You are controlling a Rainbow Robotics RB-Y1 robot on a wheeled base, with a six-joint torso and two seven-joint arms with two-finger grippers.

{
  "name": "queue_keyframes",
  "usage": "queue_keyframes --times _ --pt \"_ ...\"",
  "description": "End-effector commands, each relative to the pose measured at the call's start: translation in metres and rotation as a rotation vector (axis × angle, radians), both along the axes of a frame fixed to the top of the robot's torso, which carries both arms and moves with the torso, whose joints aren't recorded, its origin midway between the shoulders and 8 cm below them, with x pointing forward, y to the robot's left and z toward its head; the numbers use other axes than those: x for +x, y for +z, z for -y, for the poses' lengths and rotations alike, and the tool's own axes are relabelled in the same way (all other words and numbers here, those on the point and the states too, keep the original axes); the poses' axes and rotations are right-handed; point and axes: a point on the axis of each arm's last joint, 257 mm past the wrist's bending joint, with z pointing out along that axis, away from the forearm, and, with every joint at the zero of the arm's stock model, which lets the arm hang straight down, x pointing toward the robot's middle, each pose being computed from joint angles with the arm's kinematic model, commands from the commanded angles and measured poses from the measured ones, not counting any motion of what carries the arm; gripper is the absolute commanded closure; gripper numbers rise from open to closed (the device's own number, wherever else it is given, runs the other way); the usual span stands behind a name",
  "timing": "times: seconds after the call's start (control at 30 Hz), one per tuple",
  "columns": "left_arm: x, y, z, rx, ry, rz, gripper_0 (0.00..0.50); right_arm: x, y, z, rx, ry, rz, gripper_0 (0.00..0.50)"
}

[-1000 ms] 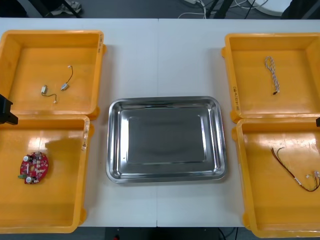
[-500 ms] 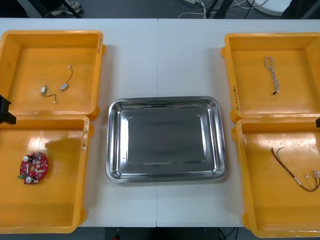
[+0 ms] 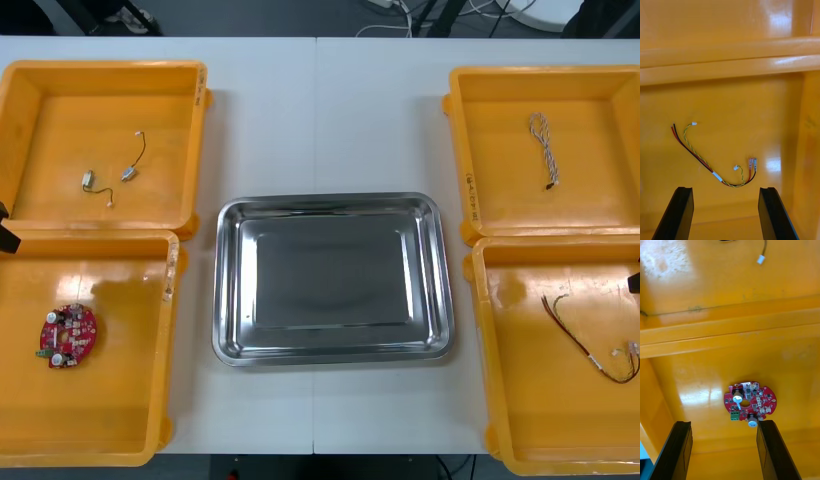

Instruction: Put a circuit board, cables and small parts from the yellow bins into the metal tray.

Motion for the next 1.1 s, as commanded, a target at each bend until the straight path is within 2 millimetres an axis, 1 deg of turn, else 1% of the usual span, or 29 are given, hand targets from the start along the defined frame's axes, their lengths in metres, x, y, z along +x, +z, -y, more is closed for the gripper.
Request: queue_keyframes --times 0.03,0.23,0.47,0.8,0.97,1.1 --pt "-0.001 0.027 -0.006 0.089 -0.103 0.035 0.000 -0.007 0.006 0.009 -0.052 0.061 0.033 0.000" --pt "-0.007 0.021 -0.001 0.140 -0.236 0.044 0.000 -0.011 -0.007 0.002 -0.024 0.098 0.042 0.000" --pt "-0.010 0.006 0.005 0.187 -0.395 0.079 0.000 -0.015 -0.020 -0.004 -0.009 0.140 0.080 0.000" --pt "-0.019 -0.022 0.020 0.204 -0.581 0.126 0.000 -0.029 -0.044 0.002 -0.001 0.143 0.095 0.000" --pt "-0.024 -0.033 0.020 0.232 -0.658 0.143 0.000 -0.035 -0.053 0.003 -0.007 0.157 0.101 0.000" --pt "-0.030 -0.044 0.014 0.274 -0.719 0.143 0.000 -0.035 -0.068 0.002 -0.046 0.186 0.112 0.000"
